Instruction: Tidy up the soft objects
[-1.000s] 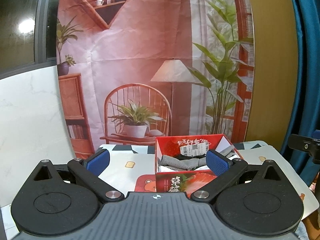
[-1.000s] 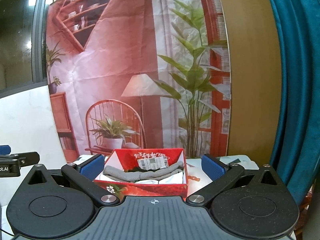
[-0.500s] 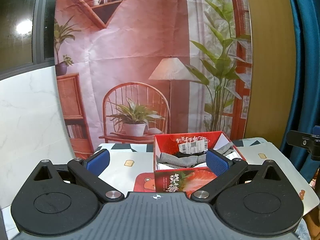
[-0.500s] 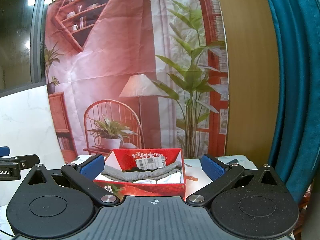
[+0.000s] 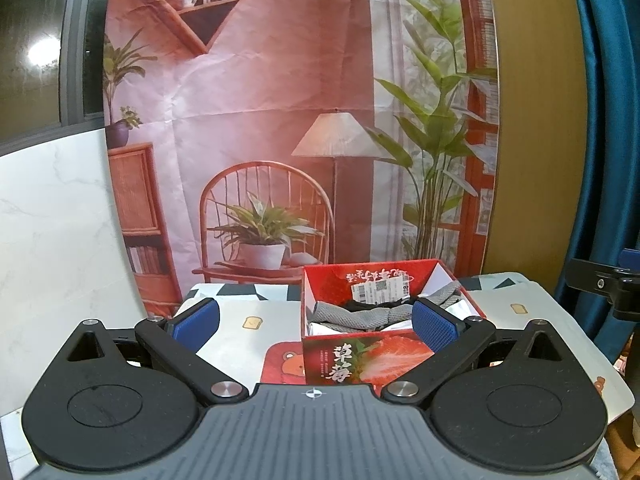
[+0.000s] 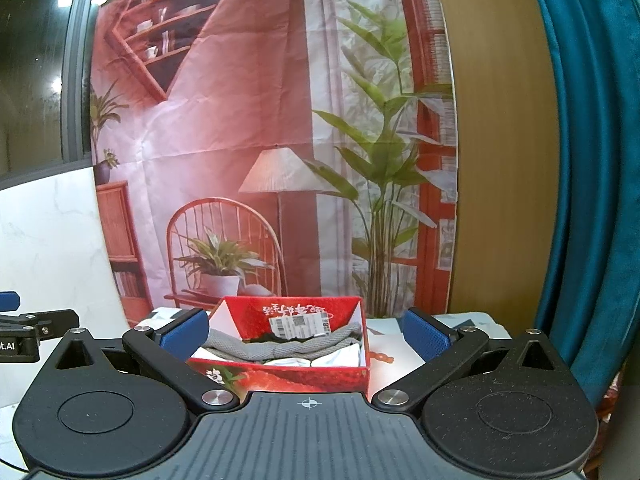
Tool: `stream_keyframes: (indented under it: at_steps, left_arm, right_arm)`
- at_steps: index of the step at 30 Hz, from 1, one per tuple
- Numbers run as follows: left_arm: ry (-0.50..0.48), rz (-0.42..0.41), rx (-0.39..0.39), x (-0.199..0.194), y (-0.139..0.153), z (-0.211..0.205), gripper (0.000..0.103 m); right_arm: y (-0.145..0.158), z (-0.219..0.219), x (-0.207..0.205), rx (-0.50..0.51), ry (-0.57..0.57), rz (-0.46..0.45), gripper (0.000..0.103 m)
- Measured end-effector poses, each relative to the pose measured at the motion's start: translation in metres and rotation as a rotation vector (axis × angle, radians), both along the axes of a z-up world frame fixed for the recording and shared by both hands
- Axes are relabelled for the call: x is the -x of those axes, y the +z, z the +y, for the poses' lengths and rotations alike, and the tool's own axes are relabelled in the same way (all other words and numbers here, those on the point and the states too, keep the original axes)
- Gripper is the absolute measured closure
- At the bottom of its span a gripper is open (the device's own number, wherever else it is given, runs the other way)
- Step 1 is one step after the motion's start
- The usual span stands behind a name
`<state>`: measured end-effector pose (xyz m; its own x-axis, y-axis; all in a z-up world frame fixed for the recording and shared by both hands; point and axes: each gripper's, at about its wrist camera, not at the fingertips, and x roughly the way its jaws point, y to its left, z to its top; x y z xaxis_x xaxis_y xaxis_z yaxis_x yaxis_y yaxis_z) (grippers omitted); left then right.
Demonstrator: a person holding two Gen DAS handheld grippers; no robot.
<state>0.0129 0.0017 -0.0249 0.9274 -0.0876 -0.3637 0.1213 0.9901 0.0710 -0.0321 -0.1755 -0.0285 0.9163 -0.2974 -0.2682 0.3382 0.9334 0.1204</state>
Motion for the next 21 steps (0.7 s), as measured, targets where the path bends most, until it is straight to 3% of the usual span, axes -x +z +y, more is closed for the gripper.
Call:
stream_keyframes:
  at_steps: [21]
  left_arm:
    - [-0.016,0.007,0.025,-0.0002,-0.0008,0.0046,0.000]
  right_arm:
    - [-0.0007,0.0008,-0.0009,0.003,-0.002,0.003,0.000]
